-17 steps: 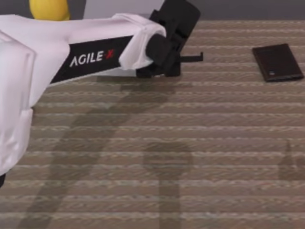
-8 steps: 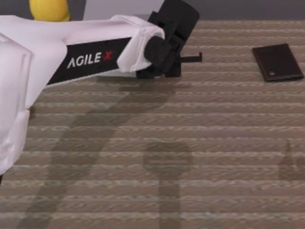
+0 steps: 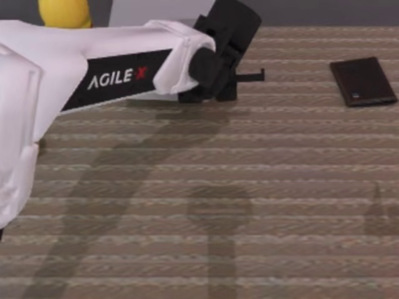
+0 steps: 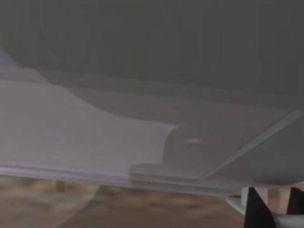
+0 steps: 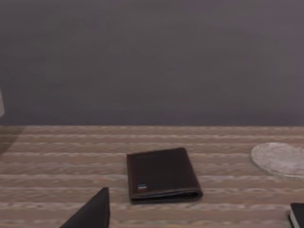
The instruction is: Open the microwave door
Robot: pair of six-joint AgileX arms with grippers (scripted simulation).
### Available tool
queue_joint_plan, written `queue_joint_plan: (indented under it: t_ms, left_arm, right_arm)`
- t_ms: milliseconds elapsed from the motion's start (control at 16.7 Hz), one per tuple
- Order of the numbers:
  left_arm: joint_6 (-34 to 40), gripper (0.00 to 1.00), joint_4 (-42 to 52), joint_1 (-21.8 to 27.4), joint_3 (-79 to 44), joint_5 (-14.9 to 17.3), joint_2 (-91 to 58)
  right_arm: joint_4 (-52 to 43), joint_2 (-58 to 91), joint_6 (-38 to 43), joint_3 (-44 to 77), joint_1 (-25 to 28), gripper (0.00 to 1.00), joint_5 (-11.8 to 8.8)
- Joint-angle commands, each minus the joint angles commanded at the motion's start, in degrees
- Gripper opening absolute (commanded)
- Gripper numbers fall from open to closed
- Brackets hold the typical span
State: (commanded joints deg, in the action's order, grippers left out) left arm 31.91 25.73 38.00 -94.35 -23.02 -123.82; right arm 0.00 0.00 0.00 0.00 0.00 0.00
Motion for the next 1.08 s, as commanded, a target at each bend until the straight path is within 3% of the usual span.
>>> queue_joint_plan:
  t_ms: [600,1080]
  left_arm:
    - [0.0,0.0,0.0,0.0,0.0,0.0,0.0]
    - [-2.8,0.0,-2.8,-0.2,4.0,1.9,2.6]
  right_arm:
    - [0.0,0.0,0.0,0.0,0.0,1.0,0.0]
    - [0.0,0.0,0.0,0.0,0.0,1.0,0.0]
